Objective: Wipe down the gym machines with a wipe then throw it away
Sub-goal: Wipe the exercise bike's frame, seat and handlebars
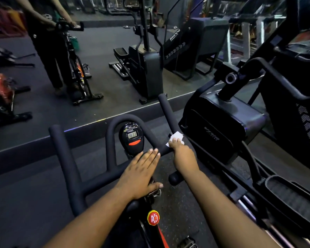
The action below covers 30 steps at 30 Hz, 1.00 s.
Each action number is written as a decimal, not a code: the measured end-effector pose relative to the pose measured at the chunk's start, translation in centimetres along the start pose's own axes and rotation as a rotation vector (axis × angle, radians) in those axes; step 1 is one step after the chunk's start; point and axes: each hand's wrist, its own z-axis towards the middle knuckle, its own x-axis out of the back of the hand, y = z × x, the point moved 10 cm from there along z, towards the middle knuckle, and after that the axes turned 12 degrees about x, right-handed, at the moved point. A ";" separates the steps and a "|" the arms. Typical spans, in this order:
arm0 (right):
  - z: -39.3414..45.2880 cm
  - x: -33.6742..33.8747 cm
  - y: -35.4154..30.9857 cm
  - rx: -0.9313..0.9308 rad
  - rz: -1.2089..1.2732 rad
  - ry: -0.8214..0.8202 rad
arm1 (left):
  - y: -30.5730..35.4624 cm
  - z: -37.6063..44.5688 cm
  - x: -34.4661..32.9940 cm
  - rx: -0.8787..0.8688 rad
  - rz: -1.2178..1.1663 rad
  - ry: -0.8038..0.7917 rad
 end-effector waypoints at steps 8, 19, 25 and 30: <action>-5.2 2.2 -5.5 0.076 0.674 0.299 | -1.9 -2.1 3.7 0.164 -0.471 -0.039; -15.6 -1.8 -23.9 0.008 1.343 0.265 | -13.5 -22.6 5.3 0.511 -1.107 0.151; -21.5 -6.3 -35.4 0.051 1.349 0.076 | -18.6 -36.7 5.1 0.680 -1.203 0.212; -26.5 -9.5 -43.4 0.104 1.236 -0.181 | -21.3 -46.0 4.1 0.859 -1.270 0.260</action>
